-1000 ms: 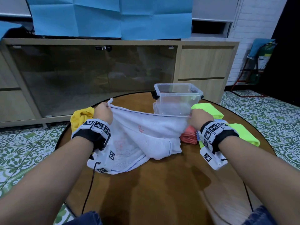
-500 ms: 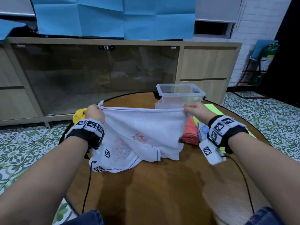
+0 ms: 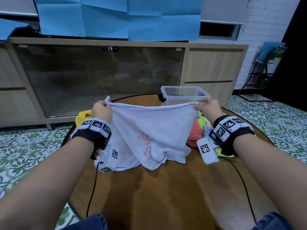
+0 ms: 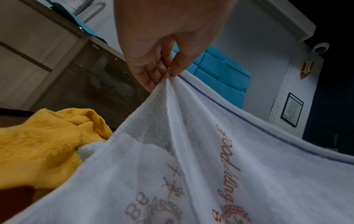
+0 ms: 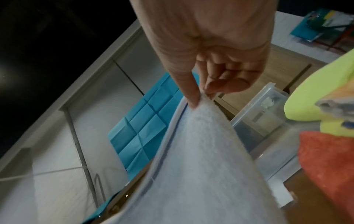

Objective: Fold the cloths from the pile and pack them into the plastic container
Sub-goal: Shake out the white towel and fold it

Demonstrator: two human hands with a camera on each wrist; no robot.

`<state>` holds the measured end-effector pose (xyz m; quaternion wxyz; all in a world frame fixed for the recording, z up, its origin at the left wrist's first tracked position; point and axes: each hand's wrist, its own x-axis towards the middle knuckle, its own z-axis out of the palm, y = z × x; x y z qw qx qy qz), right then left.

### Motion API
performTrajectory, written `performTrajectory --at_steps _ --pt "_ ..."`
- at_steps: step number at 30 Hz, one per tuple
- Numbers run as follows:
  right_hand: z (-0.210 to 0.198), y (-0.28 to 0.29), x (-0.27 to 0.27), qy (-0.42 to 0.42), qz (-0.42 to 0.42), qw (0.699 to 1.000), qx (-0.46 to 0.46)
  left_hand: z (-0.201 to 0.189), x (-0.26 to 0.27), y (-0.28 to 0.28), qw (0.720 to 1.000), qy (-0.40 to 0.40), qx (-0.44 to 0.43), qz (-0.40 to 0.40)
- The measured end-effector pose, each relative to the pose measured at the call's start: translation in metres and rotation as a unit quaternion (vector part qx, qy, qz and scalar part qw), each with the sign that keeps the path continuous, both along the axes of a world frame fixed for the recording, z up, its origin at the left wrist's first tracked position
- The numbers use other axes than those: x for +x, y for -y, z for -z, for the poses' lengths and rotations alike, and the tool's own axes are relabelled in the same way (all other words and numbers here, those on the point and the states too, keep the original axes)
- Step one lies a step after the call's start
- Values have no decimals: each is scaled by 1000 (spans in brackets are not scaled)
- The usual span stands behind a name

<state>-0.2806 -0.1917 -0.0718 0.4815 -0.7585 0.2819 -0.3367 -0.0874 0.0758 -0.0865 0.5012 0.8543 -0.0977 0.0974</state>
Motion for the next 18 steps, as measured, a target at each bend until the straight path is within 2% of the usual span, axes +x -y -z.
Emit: performTrajectory --at_steps 4,7,10,12,14,16,18 --pt "5 -10 3 -32 -34 992 116 5 -1 4 999 -1 40 9" --pt "6 -15 6 -8 -56 979 194 9 4 0 999 -16 46 -2" --pt "4 -15 9 24 -32 982 186 11 12 -11 996 -45 75 -8" --pt "0 -13 9 37 -25 987 156 13 12 -16 987 -81 139 19" --pt "-4 -15 9 33 -41 992 116 11 3 -16 979 -106 168 46" --pt "-5 -23 10 22 -72 993 92 10 -5 -7 980 -68 171 76" --pt "-2 -32 13 -2 -92 993 67 3 -20 8 983 -13 135 122"
